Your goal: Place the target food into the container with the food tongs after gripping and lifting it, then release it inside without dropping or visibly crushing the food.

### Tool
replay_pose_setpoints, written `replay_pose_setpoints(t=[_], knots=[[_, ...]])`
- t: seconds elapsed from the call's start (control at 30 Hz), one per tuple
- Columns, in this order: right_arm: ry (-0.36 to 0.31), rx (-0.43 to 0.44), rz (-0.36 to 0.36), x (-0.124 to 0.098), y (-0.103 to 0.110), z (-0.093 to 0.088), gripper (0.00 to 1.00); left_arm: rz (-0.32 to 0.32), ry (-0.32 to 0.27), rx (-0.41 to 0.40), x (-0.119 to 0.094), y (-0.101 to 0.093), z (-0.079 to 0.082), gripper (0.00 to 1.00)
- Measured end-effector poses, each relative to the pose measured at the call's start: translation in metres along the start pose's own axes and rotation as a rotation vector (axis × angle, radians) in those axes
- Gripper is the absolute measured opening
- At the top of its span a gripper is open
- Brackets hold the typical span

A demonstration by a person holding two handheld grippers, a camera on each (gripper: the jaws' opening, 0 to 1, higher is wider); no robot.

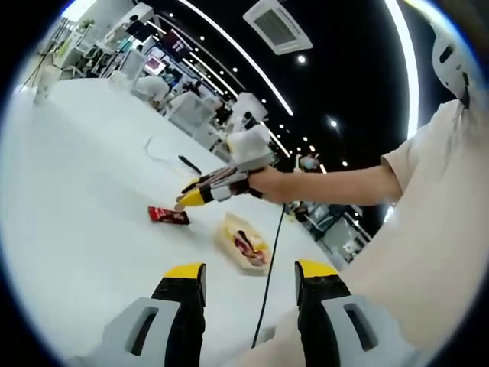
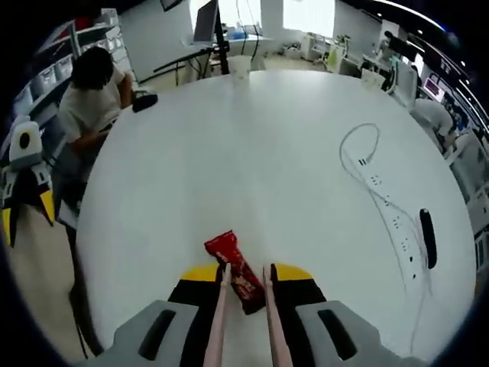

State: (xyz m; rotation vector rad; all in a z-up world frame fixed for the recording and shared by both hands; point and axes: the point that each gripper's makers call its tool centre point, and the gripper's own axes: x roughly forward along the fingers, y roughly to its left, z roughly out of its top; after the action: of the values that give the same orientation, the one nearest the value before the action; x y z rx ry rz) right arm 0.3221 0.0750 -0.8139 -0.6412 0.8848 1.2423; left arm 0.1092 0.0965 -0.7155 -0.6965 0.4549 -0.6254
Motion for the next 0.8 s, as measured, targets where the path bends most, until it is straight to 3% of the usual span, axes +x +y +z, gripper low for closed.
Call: replay_pose_setpoints(t=[0.13,0.8], knots=[[-0.032,0.050,0.006,-0.007,0.005,0.005,0.24,0.003,-0.011,0.008,-0.003,-0.001,0.003,0.46],[-0.112,0.109,-0.010,-0.047,0.015,0.007,0.24,-0.004,-0.013,0.056,-0.007,-0.025,-0.003,0.45]])
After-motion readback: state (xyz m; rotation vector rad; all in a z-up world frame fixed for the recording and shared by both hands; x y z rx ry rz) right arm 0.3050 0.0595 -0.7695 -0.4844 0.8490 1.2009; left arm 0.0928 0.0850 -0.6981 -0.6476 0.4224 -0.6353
